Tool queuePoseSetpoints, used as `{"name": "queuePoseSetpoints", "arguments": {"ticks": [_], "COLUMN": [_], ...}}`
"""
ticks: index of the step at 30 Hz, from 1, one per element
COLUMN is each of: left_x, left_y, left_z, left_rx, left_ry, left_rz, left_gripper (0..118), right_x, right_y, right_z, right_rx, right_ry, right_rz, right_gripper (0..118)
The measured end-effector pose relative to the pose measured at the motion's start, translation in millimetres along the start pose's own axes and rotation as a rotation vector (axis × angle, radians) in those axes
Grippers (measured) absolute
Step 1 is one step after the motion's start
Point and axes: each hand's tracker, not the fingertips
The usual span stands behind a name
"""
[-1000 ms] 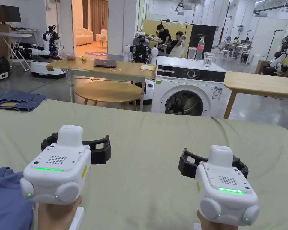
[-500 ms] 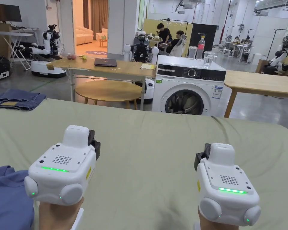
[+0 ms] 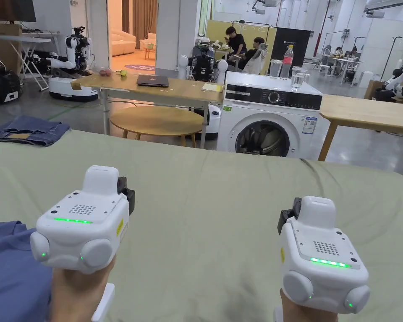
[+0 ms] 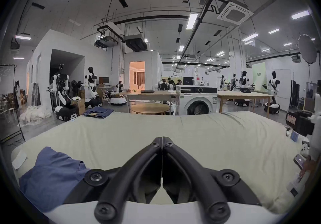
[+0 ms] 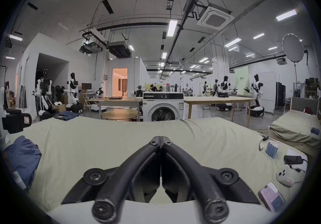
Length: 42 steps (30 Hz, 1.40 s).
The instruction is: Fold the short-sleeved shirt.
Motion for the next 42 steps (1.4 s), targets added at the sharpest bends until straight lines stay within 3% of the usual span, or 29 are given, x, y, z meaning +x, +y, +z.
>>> {"name": "queuePoseSetpoints", "arguments": {"ticks": [8, 14, 21, 25, 27, 34, 37, 38, 39, 42], "left_x": [-41, -110, -227, -268, -280, -261, -256, -251, -245, -227], "left_y": [17, 22, 0, -18, -26, -63, -103, -108, -101, -98], "left_z": [20, 43, 39, 23, 12, -31, -54, -50, -38, -32], "left_rx": [-0.073, -0.271, -0.606, -0.699, -0.738, -0.9, -1.03, -0.979, -0.905, -0.899], "left_ry": [0.069, 0.179, 0.218, 0.217, 0.201, 0.183, 0.247, 0.228, 0.256, 0.261], "left_rz": [-0.047, -0.071, 0.169, 0.264, 0.291, 0.304, 0.212, 0.182, 0.178, 0.143], "left_gripper": [0, 0, 2, 73, 78, 76, 71, 66, 57, 1], "right_x": [-50, -107, -152, -161, -161, -155, -150, -148, -146, -140], "right_y": [6, 3, -18, -28, -32, -35, -36, -36, -36, -37], "right_z": [7, 14, 15, 12, 10, 7, 7, 6, 5, 4], "right_rx": [-0.018, -0.042, -0.092, -0.126, -0.141, -0.171, -0.175, -0.178, -0.181, -0.187], "right_ry": [0.11, 0.256, 0.352, 0.37, 0.372, 0.36, 0.351, 0.346, 0.342, 0.329], "right_rz": [0.022, 0.03, 0.071, 0.086, 0.087, 0.09, 0.095, 0.097, 0.097, 0.078], "right_gripper": [0, 0, 0, 0, 0, 0, 0, 0, 0, 0]}}
